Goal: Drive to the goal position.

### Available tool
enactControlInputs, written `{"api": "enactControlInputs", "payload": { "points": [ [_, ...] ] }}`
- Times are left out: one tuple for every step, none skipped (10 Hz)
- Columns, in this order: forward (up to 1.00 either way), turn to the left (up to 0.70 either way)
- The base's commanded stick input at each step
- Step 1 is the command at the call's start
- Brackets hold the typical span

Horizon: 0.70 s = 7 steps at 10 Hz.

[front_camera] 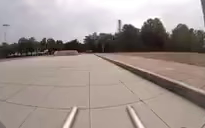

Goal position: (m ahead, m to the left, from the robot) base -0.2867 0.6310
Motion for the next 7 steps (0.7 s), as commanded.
{"api": "enactControlInputs", "payload": {
  "points": [
    [0.7,0.0],
    [0.7,0.0],
    [0.7,0.0],
    [0.7,0.0],
    [0.7,0.0],
    [0.7,0.0],
    [0.7,0.0]
  ]
}}
